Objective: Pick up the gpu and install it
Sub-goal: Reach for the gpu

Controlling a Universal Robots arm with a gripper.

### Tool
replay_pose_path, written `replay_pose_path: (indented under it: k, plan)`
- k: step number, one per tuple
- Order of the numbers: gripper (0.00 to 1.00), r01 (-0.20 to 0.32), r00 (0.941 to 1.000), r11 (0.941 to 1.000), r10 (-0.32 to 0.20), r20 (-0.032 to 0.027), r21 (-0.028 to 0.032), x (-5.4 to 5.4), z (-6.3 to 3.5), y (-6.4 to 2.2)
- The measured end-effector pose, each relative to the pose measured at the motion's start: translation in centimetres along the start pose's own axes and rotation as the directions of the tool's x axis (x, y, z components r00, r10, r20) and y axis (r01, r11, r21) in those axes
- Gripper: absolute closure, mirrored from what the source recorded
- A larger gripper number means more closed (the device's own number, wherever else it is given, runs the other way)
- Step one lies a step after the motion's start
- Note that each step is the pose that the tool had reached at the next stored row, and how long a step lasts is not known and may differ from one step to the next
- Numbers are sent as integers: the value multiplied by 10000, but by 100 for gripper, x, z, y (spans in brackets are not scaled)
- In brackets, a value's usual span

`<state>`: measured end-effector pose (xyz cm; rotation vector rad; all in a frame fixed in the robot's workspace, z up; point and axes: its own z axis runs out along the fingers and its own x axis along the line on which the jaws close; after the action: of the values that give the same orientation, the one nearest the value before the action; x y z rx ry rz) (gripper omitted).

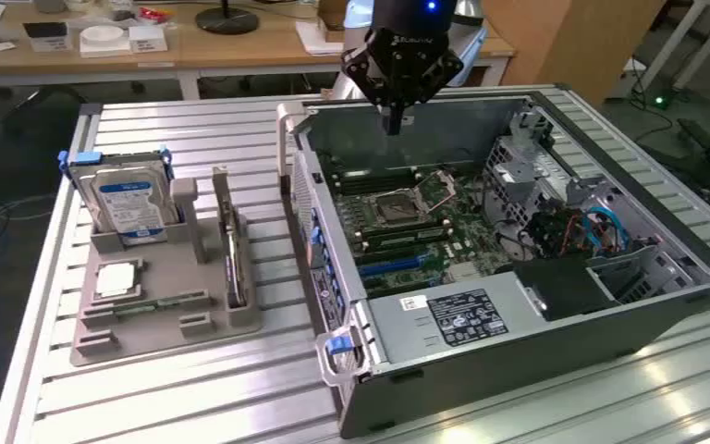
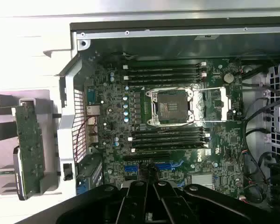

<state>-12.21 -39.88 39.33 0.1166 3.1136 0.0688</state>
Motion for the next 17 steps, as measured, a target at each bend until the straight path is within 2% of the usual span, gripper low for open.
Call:
replay_pose_path:
  k: [6,17]
  plan:
    - [90,-1,10000,10000,1,-1,0,42,0,-4]
    - [90,-1,10000,10000,1,0,1,202,-1,-18]
